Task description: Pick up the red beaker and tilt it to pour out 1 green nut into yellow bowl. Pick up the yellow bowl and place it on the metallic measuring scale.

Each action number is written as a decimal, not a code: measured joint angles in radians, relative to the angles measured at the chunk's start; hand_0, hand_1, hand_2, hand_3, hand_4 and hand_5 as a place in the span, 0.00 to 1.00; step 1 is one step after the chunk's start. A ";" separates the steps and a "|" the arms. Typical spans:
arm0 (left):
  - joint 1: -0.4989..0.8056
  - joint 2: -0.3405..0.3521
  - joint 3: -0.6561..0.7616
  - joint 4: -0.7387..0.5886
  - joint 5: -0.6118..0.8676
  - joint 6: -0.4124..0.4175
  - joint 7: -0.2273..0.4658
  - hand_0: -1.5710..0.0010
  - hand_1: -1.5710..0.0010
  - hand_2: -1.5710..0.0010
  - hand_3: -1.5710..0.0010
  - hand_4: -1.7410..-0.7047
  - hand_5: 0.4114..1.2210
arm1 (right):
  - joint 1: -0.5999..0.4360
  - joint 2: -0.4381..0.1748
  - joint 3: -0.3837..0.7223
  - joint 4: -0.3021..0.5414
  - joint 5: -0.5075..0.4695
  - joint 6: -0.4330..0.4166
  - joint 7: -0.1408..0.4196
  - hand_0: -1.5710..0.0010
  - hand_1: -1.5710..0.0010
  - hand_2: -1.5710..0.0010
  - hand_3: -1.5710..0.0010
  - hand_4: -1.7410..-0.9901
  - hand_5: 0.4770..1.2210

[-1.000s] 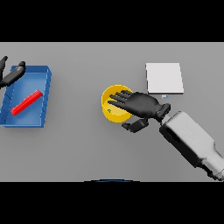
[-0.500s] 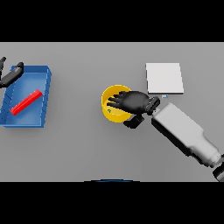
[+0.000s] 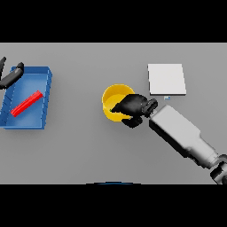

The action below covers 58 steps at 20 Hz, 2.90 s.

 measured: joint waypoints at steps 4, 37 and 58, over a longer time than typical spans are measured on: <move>-0.006 0.007 0.004 0.001 -0.004 -0.003 -0.014 1.00 1.00 1.00 1.00 0.98 0.35 | -0.009 -0.013 -0.001 0.004 -0.012 0.004 -0.053 0.21 0.23 0.29 0.47 0.17 0.88; 0.015 0.033 -0.005 -0.059 0.001 0.015 0.056 1.00 1.00 1.00 1.00 0.97 0.39 | -0.013 -0.196 -0.260 -0.091 -0.062 -0.060 0.071 0.00 0.00 0.02 0.27 0.00 1.00; 0.016 0.042 -0.011 -0.078 -0.001 0.014 0.081 1.00 1.00 1.00 1.00 0.98 0.37 | -0.083 -0.140 -0.384 0.371 -0.020 -0.201 -0.024 0.11 0.00 0.12 0.13 0.00 1.00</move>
